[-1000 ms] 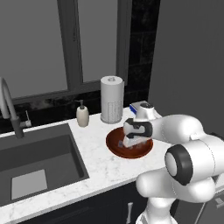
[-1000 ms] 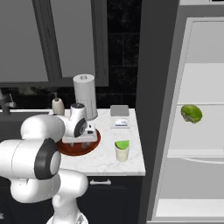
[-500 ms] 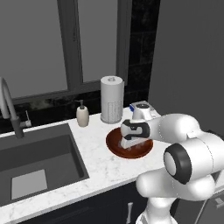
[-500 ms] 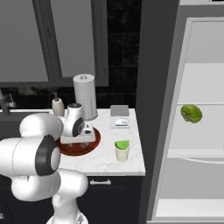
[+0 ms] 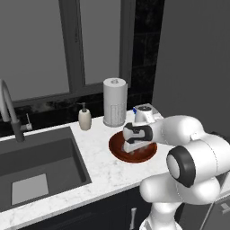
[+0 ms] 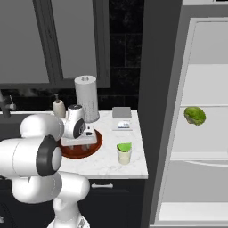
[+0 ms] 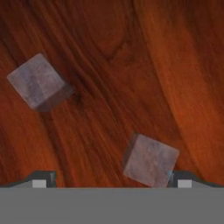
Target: Grab a lemon wedge from the fridge and one ice cube from the ice bowl, and put them in the glass of lemonade.
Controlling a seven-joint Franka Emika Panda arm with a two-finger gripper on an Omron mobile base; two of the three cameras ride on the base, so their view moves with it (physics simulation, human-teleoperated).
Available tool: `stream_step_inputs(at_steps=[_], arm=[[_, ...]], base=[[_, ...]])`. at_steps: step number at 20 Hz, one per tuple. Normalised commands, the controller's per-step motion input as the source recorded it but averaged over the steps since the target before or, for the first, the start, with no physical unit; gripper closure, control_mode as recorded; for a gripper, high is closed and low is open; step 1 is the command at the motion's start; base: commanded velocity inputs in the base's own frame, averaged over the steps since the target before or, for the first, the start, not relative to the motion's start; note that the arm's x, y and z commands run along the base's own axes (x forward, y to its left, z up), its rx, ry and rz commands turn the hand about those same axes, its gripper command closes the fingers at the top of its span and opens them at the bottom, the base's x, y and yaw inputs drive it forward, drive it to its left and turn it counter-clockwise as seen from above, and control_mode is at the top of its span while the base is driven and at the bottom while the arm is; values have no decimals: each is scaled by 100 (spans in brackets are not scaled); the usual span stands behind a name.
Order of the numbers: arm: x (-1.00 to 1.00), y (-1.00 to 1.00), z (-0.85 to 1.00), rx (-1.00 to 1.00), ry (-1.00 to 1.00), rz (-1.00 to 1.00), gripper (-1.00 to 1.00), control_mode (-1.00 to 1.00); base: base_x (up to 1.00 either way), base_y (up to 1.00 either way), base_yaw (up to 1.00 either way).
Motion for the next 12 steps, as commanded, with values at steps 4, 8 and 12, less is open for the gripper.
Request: stream_step_inputs(at_steps=[4, 8, 12], arm=[[18, 0, 0, 0, 0, -3, -100, -100], [1, 0, 0, 0, 0, -2, -100, -100], [0, 0, 0, 0, 0, -2, -100, -100]], base=[[0, 0, 0], [0, 0, 0], [0, 0, 0]])
